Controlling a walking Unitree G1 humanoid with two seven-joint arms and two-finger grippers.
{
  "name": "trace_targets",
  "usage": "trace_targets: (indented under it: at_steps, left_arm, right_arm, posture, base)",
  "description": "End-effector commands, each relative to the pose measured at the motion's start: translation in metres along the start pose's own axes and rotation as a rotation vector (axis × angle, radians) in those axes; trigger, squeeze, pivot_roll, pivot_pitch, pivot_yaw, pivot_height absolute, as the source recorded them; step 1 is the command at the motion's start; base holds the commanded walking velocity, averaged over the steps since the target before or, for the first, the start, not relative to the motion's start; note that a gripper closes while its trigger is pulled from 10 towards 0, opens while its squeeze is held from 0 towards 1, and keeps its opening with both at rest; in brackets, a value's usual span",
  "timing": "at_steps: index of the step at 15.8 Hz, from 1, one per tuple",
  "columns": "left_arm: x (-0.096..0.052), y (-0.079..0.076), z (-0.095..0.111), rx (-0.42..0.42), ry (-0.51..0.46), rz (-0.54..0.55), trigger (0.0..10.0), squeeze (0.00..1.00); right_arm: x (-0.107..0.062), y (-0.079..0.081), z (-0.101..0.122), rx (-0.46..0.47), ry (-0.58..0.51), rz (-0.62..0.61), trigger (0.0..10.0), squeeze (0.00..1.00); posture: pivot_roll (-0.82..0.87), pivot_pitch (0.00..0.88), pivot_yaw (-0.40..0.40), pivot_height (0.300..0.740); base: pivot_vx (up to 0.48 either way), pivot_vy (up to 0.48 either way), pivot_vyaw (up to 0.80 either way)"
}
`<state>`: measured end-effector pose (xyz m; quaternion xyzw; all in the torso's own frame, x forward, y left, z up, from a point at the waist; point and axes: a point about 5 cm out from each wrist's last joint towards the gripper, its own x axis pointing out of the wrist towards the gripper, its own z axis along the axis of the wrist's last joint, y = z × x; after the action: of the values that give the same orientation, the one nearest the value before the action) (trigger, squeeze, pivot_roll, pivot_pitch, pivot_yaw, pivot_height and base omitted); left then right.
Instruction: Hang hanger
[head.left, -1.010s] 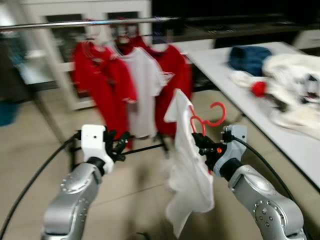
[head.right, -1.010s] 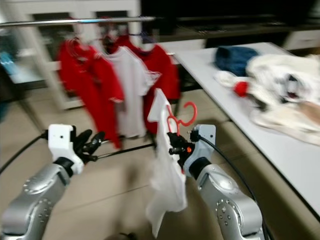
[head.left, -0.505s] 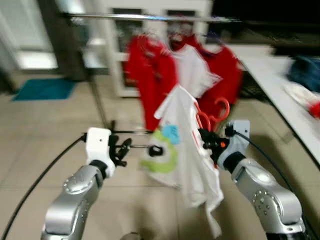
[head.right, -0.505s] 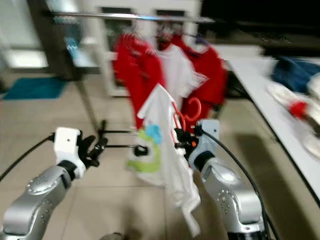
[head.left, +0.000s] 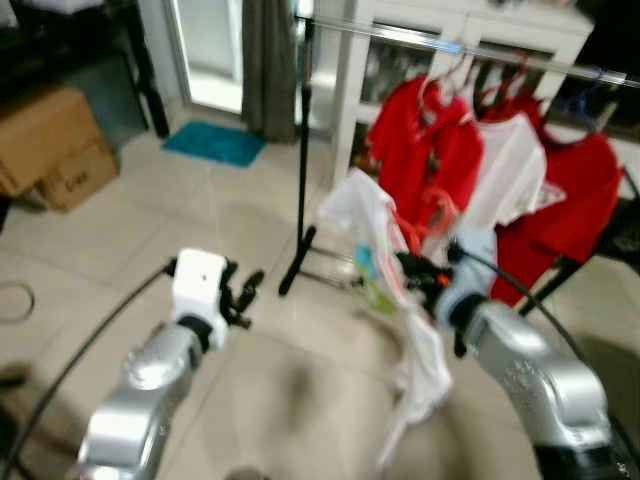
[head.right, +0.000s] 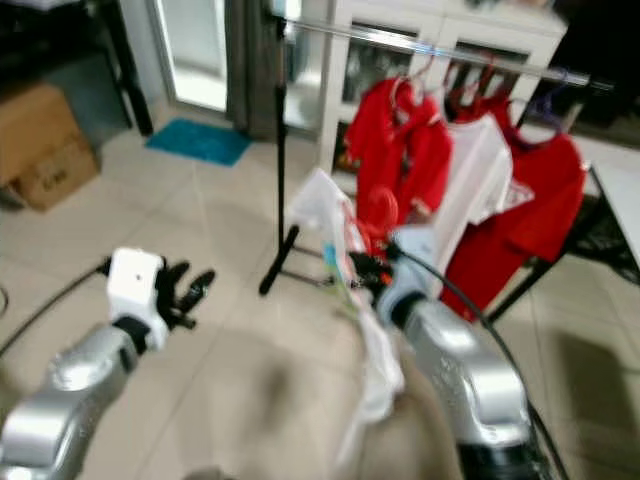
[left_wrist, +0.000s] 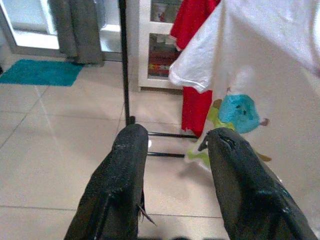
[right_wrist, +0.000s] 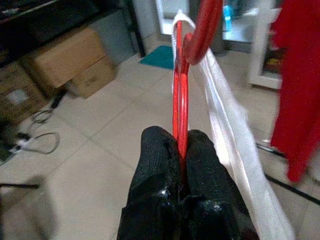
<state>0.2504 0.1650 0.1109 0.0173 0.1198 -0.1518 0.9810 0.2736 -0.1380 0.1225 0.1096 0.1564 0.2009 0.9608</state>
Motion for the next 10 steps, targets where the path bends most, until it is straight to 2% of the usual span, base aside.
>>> trace_targets:
  at_steps: [1,3,5,6,7,8,9,10]
  left_arm:
    - [0.0,-0.004,0.003,0.007,-0.003,-0.02,10.0,0.0]
    - [0.004,-0.007,0.006,0.009,-0.023,-0.027,10.0,0.0]
    - [0.012,-0.017,0.015,-0.004,-0.062,-0.125,10.0,0.0]
    - [0.016,-0.021,0.018,0.0,-0.074,-0.169,10.0,0.28]
    - [0.019,-0.023,0.02,0.008,-0.072,-0.186,10.0,1.0]
    - [0.03,-0.03,0.026,0.066,-0.069,-0.226,10.0,1.0]
    - [0.038,-0.03,0.03,0.1,-0.078,-0.197,10.0,1.0]
    - [0.044,-0.03,0.033,0.119,-0.089,-0.173,10.0,0.41]
  right_arm:
    - [-0.001,0.0,0.007,-0.005,-0.012,0.005,10.0,0.0]
    - [0.0,0.001,0.01,-0.001,-0.011,0.007,10.0,0.0]
    - [0.0,0.013,0.016,-0.018,-0.03,0.08,10.0,0.0]
    - [0.001,0.018,0.018,-0.039,-0.037,0.113,10.0,0.0]
    - [0.002,0.021,0.02,-0.046,-0.039,0.133,10.0,0.0]
    - [0.001,0.029,0.021,-0.052,-0.033,0.197,10.0,0.0]
    - [0.001,0.033,0.022,-0.049,-0.032,0.227,10.0,0.0]
    - [0.0,0.036,0.023,-0.046,-0.033,0.25,10.0,0.0]
  posture:
    - [-0.03,0.0,-0.073,0.74]
    - [-0.02,0.0,-0.082,0.74]
    - [-0.02,0.0,-0.087,0.74]
    - [-0.02,0.0,-0.086,0.74]
    - [-0.02,0.0,-0.087,0.74]
    - [-0.02,0.0,-0.087,0.74]
    - [-0.02,0.0,-0.085,0.74]
    - [-0.02,0.0,-0.084,0.74]
  base:
    - [0.0,0.0,0.0]
    - [0.0,0.0,0.0]
    - [0.0,0.0,0.0]
    - [0.0,0.0,0.0]
    - [0.0,0.0,0.0]
    - [0.0,0.0,0.0]
    - [0.0,0.0,0.0]
    - [0.0,0.0,0.0]
